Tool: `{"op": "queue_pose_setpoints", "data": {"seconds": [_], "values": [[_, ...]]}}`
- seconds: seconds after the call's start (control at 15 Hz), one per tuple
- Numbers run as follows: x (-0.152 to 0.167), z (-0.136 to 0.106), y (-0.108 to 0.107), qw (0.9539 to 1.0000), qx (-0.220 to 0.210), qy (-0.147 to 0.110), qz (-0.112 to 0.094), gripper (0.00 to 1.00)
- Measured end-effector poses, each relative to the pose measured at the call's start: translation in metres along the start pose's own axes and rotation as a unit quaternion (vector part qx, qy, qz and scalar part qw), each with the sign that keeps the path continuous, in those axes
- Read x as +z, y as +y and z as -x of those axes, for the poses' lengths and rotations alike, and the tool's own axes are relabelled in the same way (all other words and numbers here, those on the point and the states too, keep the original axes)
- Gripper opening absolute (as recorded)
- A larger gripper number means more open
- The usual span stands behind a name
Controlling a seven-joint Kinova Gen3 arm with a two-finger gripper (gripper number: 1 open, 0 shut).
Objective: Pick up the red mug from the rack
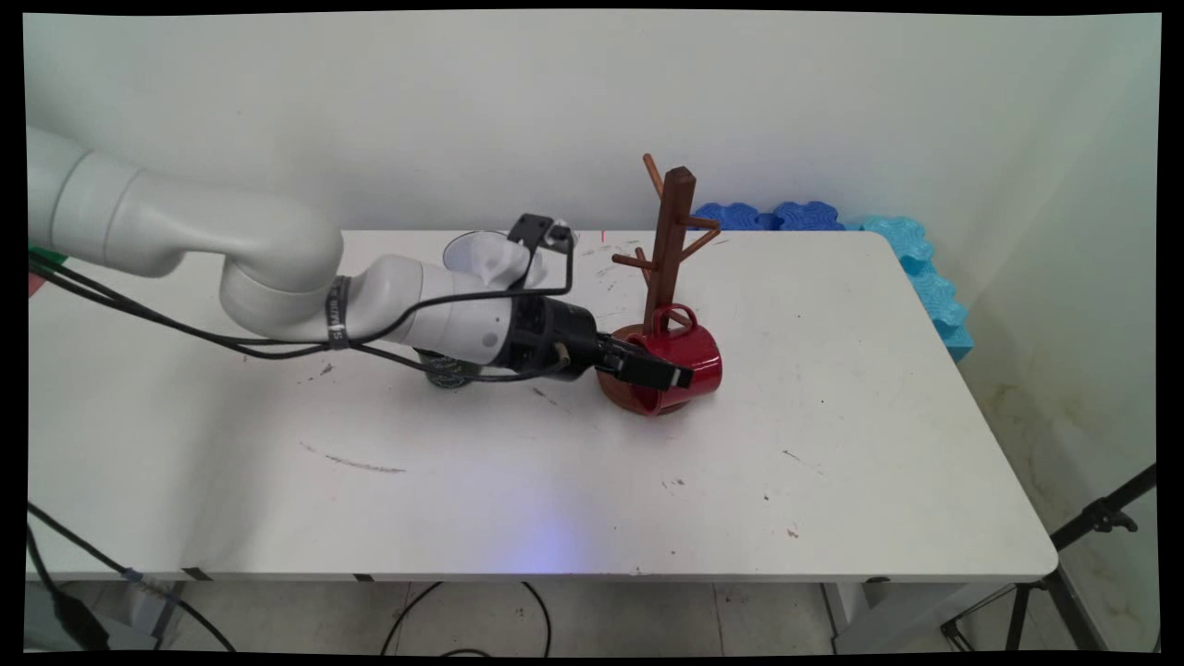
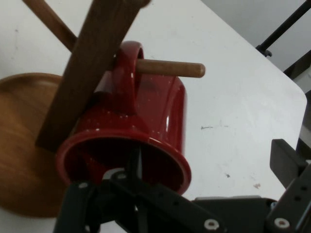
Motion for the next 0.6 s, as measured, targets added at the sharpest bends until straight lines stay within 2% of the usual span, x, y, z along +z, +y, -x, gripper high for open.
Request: {"op": "queue_pose_setpoints", "data": {"seconds": [0.6], "values": [[0.016,0.017,-0.001,1.0,0.005,-0.003,-0.004,1.0]]}}
